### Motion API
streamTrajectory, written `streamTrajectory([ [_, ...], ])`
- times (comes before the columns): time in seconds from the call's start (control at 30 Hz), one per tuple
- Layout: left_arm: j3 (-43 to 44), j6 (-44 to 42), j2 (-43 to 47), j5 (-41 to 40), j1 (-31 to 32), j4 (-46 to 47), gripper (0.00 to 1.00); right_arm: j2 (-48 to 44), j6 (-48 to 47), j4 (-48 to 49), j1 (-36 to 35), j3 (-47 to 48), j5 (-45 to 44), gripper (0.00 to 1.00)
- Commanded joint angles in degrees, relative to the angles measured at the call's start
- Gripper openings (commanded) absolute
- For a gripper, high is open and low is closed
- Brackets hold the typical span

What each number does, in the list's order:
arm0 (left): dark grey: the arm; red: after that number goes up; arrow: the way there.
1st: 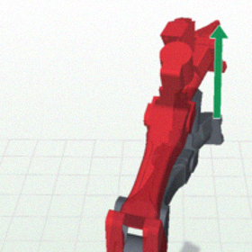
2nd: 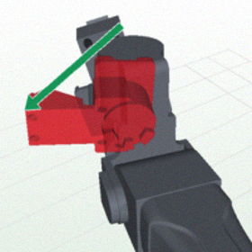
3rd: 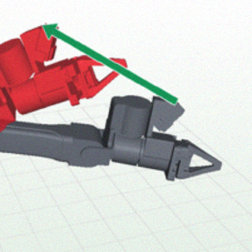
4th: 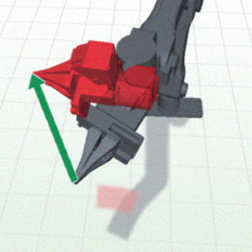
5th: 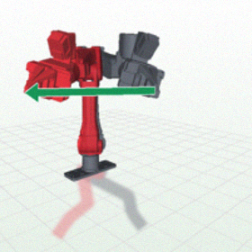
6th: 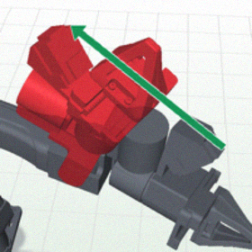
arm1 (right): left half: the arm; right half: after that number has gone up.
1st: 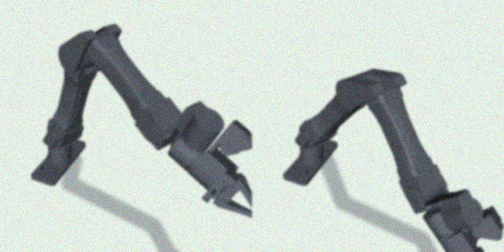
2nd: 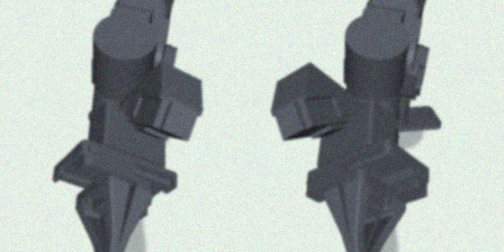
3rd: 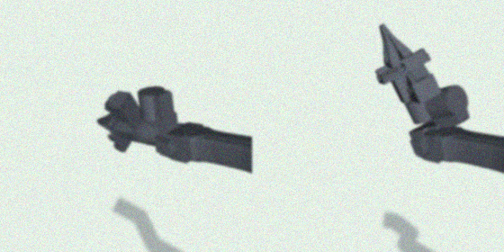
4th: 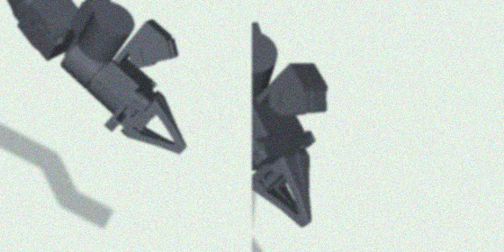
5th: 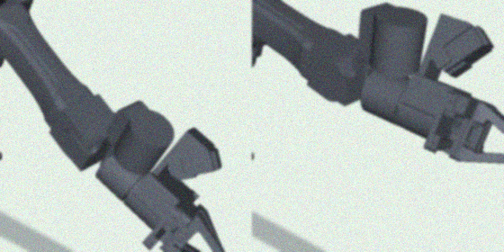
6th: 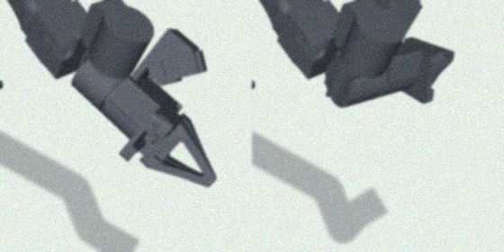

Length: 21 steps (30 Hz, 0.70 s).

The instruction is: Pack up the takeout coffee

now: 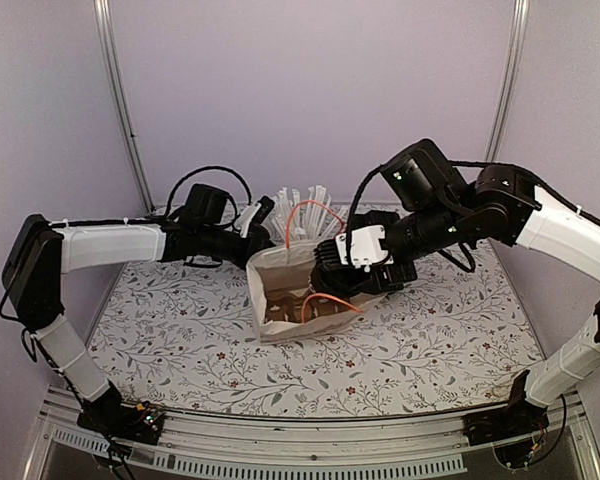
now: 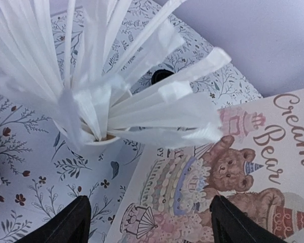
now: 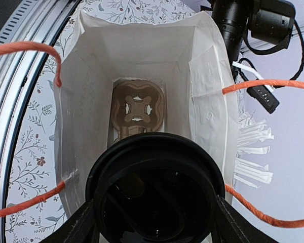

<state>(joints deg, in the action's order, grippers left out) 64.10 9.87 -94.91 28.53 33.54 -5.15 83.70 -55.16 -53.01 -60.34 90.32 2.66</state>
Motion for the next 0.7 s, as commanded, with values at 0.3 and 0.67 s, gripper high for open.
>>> streamTrajectory([
  [0.3, -3.12, 1.84, -1.75, 6.48, 8.96, 7.66, 0.83, -0.90, -0.99, -3.33, -2.99, 0.83, 3.83, 0.37],
  [0.67, -7.29, 2.55, 2.60, 7.06, 10.72, 9.89, 0.82, -1.76, -2.46, -6.70, -4.70, -0.51, 5.00, 0.37],
])
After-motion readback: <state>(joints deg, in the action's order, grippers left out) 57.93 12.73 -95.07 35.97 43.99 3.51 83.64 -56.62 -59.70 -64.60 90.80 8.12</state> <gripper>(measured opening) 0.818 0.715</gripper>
